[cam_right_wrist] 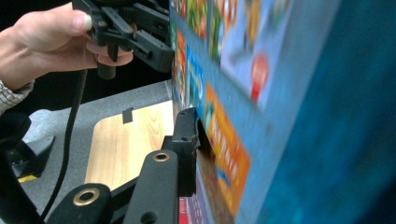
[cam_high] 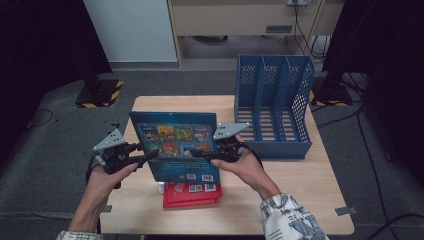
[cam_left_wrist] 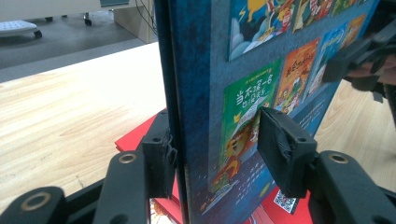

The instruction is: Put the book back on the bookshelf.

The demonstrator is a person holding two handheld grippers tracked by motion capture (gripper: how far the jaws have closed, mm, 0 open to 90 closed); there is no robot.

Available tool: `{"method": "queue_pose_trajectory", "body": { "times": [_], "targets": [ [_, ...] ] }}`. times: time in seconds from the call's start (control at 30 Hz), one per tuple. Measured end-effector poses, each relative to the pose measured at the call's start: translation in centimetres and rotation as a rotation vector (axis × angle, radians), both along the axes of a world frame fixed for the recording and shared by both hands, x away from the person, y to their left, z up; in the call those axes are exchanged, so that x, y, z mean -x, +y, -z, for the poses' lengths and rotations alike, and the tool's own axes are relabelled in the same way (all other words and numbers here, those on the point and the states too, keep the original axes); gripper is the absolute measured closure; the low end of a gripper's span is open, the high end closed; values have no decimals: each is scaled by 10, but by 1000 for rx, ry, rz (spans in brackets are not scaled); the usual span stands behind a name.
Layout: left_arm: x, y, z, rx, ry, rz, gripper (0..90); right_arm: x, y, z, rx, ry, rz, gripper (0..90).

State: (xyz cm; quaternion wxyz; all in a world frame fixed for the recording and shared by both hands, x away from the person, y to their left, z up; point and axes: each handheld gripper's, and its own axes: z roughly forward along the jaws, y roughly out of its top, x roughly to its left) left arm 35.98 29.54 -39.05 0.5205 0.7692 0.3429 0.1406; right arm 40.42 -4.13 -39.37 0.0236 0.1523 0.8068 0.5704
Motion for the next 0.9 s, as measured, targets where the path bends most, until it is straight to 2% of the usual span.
{"method": "queue_pose_trajectory", "body": {
  "times": [0.17, 0.33, 0.47, 0.57, 0.63, 0.8, 0.9],
  "targets": [
    [0, -2, -1, 0, -3, 12, 476, 4, -3, -10, -13, -34, 14, 705],
    [1, -3, -1, -7, -5, 19, 478, 7, -6, -21, -47, -60, 39, 629],
    [1, -2, -1, -3, -3, 17, 486, 8, -8, -25, -46, -68, 62, 597],
    [0, -3, -1, -8, -6, 13, 488, 7, -10, -26, -47, -59, 64, 691],
    [-1, -4, -1, -8, -7, 12, 489, 5, -11, -26, -60, -32, 44, 745],
    [-8, -6, -3, -18, -5, 12, 489, 1, -12, -26, -61, -29, 25, 765],
    [-14, -8, -4, -29, -23, 7, 487, -3, -12, -27, -56, -65, 26, 765]
  ]
}}
